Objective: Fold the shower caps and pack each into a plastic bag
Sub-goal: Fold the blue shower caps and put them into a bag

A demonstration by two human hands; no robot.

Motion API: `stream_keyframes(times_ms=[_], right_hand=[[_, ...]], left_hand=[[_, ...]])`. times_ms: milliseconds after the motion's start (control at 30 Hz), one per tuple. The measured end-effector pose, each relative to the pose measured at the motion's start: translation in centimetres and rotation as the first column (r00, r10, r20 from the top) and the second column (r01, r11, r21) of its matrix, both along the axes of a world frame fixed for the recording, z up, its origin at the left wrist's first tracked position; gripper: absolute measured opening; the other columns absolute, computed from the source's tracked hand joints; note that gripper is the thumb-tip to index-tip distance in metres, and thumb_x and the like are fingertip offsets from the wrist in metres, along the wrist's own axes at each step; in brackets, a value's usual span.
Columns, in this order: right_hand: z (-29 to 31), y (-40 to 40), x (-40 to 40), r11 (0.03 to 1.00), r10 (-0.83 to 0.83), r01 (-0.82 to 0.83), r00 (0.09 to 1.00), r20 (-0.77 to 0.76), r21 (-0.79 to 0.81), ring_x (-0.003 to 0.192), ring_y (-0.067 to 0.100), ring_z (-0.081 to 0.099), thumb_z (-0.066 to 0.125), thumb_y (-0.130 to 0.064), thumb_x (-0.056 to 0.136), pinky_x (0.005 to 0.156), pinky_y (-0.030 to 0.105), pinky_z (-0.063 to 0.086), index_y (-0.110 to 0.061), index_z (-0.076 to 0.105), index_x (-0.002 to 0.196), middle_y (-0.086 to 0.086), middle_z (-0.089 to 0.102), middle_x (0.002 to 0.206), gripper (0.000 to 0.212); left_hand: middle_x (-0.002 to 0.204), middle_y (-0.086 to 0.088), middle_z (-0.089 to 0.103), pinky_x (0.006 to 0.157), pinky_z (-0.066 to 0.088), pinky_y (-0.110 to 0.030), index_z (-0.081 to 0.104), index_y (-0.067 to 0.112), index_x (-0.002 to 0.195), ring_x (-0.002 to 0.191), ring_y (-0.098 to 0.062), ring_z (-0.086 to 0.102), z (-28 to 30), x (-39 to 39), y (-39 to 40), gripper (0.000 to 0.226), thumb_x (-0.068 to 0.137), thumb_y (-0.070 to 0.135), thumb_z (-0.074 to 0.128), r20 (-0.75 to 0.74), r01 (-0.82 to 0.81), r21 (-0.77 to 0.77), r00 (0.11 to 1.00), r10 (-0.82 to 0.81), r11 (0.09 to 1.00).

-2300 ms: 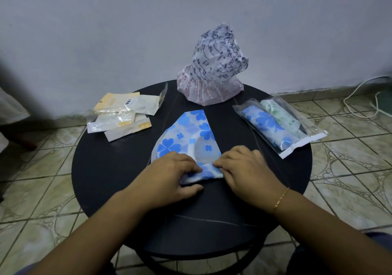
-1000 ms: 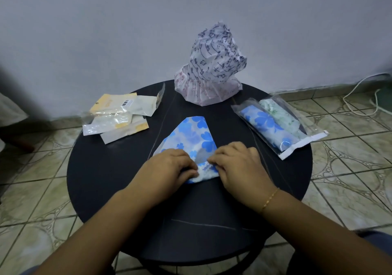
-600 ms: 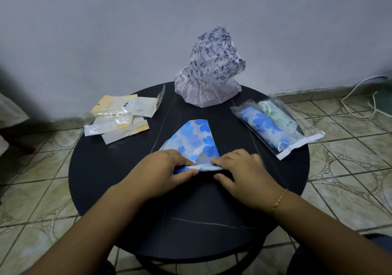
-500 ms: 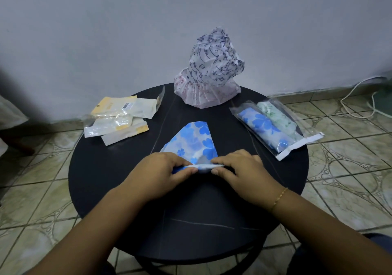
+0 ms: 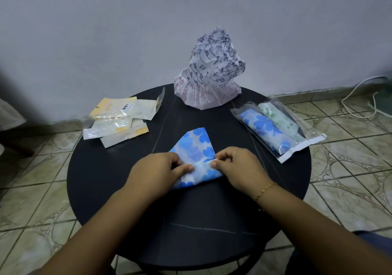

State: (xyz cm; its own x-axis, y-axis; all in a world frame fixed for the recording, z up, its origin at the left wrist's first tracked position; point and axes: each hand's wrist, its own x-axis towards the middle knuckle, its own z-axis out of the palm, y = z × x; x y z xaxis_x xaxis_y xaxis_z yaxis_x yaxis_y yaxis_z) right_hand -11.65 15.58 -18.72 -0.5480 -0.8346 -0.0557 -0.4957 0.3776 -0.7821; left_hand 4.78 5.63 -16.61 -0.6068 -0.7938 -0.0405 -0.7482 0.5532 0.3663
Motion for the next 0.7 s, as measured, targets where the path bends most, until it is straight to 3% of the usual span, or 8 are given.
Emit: stream_keyframes(times_ms=[67,200,267,400,500,567,633,700], right_hand=[[0.0,0.0,0.2,1.0,0.005,-0.005,0.999,-0.037,0.001,0.085,0.013,0.054,0.068,-0.033,0.081,0.093,0.041,0.043,-0.032,0.056,0.08,-0.013,0.05,0.063,0.012],[-0.3,0.2,0.9,0.997,0.078,-0.079,0.965,-0.251,0.004,0.099,0.015,0.046,0.055,-0.03,0.091,0.092,0.035,0.041,-0.033,0.061,0.093,-0.013,0.046,0.076,0.007],[-0.6,0.4,1.0,0.992,0.121,-0.123,0.925,-0.361,0.016,0.103,0.014,0.043,0.05,-0.029,0.093,0.091,0.033,0.04,-0.029,0.063,0.1,-0.008,0.043,0.091,0.015],[0.0,1.3,0.2,0.955,0.297,-0.278,0.854,-0.427,0.108,0.107,0.012,0.038,0.042,-0.034,0.095,0.095,0.028,0.034,-0.027,0.059,0.114,-0.01,0.044,0.109,0.026],[0.9,2.3,-0.7,0.893,0.45,-0.402,0.783,-0.429,0.203,0.114,0.005,0.032,0.051,-0.042,0.089,0.099,0.024,0.026,-0.031,0.051,0.127,-0.017,0.04,0.121,0.04],[1.2,2.5,-0.8,0.876,0.482,-0.422,0.759,-0.437,0.234,0.114,0.004,0.031,0.053,-0.041,0.089,0.099,0.024,0.026,-0.033,0.051,0.128,-0.019,0.042,0.122,0.04],[1.1,2.3,-0.8,0.881,0.472,-0.423,0.78,-0.41,0.21,0.107,0.005,0.035,0.052,-0.039,0.091,0.099,0.026,0.029,-0.035,0.055,0.122,-0.017,0.048,0.115,0.031],[1.0,2.2,-1.0,0.914,0.405,-0.387,0.864,-0.299,0.119,0.101,0.005,0.041,0.054,-0.036,0.091,0.097,0.026,0.034,-0.037,0.056,0.117,-0.013,0.053,0.104,0.027]], left_hand=[[0.078,0.01,0.053,0.064,0.034,-0.025,0.064,0.038,0.08,0.077,-0.005,0.049,-0.1,0.0,0.1,0.027,0.081,0.062,0.054,0.059,0.041,-0.134,0.998,-0.033,0.99],[0.089,0.015,0.061,0.067,0.042,-0.024,0.067,0.033,0.089,0.088,-0.009,0.055,-0.8,-0.2,0.6,0.012,0.083,0.042,0.066,-0.08,0.234,-0.338,0.958,-0.275,0.912],[0.088,0.02,0.058,0.069,0.044,-0.024,0.067,0.033,0.091,0.088,-0.005,0.056,-0.9,-0.1,0.6,0.016,0.085,0.046,0.06,-0.065,0.282,-0.31,0.947,-0.316,0.908],[0.097,0.026,0.053,0.075,0.047,-0.021,0.063,0.04,0.103,0.09,0.005,0.051,-0.6,0.2,-0.2,0.064,0.061,0.083,0.041,0.024,0.372,-0.176,0.927,-0.374,0.912],[0.107,0.021,0.055,0.078,0.046,-0.02,0.064,0.038,0.111,0.095,0.003,0.054,-0.4,0.3,-0.2,0.055,0.069,0.073,0.057,0.062,0.392,-0.16,0.92,-0.388,0.906],[0.103,0.02,0.058,0.076,0.047,-0.021,0.066,0.038,0.109,0.091,0.003,0.053,-0.2,0.4,-0.2,0.062,0.068,0.078,0.042,0.057,0.386,-0.185,0.922,-0.382,0.904],[0.093,0.018,0.063,0.074,0.048,-0.025,0.069,0.039,0.104,0.086,0.001,0.051,-0.1,0.3,-0.3,0.069,0.068,0.078,0.025,0.042,0.393,-0.184,0.919,-0.392,0.901],[0.081,0.014,0.065,0.072,0.046,-0.028,0.07,0.04,0.098,0.081,-0.003,0.05,0.1,0.4,-0.4,0.067,0.072,0.076,0.02,0.06,0.395,-0.169,0.919,-0.391,0.903]])
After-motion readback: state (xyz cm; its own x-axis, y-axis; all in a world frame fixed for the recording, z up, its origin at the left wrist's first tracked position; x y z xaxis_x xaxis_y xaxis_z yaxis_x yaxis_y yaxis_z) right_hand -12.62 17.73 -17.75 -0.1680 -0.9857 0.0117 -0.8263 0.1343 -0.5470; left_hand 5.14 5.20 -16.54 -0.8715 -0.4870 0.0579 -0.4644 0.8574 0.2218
